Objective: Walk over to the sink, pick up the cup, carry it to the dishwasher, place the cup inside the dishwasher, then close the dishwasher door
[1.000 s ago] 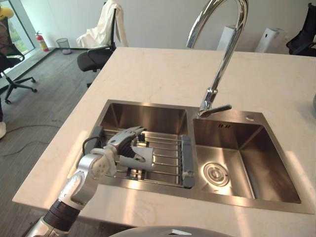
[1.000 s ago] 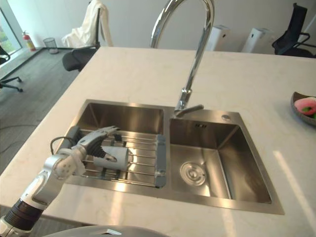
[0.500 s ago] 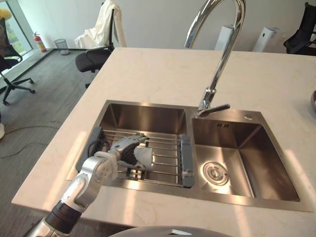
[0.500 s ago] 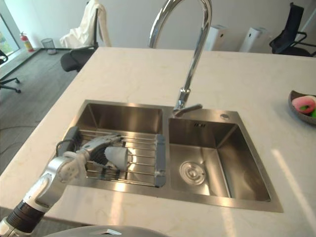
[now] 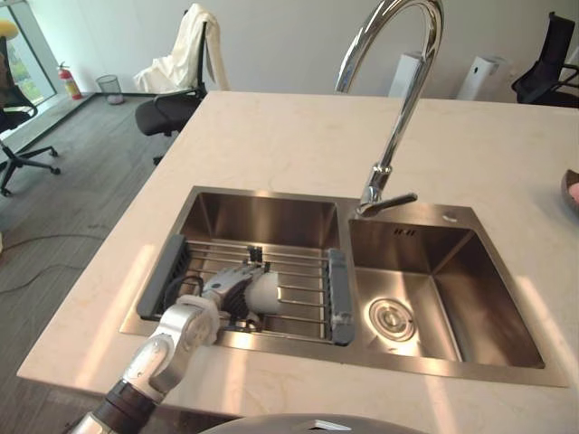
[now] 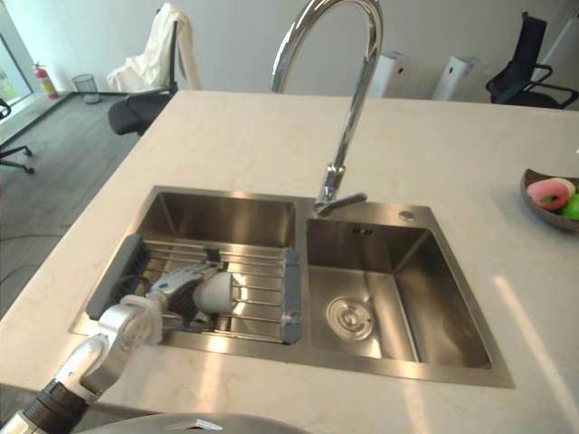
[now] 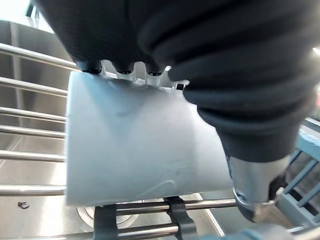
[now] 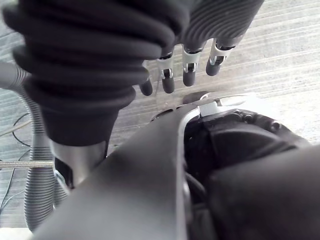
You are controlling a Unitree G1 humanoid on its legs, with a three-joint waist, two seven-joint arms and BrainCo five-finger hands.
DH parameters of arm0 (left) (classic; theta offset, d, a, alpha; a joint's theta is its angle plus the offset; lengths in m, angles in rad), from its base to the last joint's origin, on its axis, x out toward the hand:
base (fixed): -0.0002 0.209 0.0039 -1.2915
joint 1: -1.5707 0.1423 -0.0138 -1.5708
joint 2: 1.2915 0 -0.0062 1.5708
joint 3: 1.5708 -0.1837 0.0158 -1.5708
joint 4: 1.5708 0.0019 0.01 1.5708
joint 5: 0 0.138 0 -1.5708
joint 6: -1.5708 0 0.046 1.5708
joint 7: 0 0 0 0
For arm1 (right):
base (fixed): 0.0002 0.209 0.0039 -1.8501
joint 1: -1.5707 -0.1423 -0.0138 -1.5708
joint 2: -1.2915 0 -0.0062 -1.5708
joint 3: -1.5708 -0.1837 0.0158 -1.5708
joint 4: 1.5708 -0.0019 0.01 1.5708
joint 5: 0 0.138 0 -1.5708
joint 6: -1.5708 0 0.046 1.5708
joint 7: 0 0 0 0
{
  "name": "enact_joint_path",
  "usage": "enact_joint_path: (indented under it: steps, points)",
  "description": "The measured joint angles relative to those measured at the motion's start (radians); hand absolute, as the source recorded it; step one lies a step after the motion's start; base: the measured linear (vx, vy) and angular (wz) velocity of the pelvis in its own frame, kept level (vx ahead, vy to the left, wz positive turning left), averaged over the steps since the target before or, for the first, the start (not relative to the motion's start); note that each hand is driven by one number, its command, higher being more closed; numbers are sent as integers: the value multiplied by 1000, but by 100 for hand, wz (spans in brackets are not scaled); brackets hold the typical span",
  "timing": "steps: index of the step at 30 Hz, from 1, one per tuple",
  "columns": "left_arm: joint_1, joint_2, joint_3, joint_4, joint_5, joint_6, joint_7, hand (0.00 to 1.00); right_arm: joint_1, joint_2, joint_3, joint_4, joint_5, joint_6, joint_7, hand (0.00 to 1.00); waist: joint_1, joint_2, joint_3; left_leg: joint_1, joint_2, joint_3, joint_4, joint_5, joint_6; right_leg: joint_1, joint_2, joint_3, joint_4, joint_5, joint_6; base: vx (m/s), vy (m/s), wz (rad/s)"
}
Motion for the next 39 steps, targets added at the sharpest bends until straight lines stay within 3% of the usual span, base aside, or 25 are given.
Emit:
enact_joint_path:
  steps: [6,10,11,19,28,34,39]
  points:
    - [-2,-34,-4,78,57,31,8,0,-5,1,6,0,-2,38,5,0,-5,-3,-16,6,2,14,0,-2,-2,-2,0,15,2,0,0,0,0,-5]
    - [-11,-47,-5,111,59,43,3,0,-16,-2,6,0,-4,61,19,0,-9,11,-32,5,5,27,0,-2,-2,-15,1,27,11,0,1,-20,0,-9]
    - [-21,-56,-9,126,72,46,-2,100,-18,-3,6,-1,-11,66,22,0,-11,14,-33,5,6,28,0,-2,-2,-15,2,30,12,0,2,-45,-2,-4]
    - [-58,-61,-11,139,97,64,-81,100,-28,-2,6,-12,-26,88,56,0,-19,16,-33,3,6,53,0,-3,-1,-32,0,59,13,6,13,-34,10,-9]
    - [-81,-61,-12,160,70,77,-91,100,-28,-4,4,-36,-61,103,68,0,-30,24,-32,5,7,58,0,-9,-7,-34,1,71,12,8,9,-7,3,-2]
    - [-94,-43,1,177,-28,53,-82,100,-29,-7,-14,-36,-89,93,84,0,-40,34,-32,2,7,56,0,-9,-7,-34,2,70,10,9,8,0,0,0]
    - [-96,-30,10,185,-205,29,-43,100,-26,-6,-17,-35,-89,70,83,0,-43,35,-32,-2,5,55,0,-9,0,-36,0,64,5,14,10,14,-4,0]
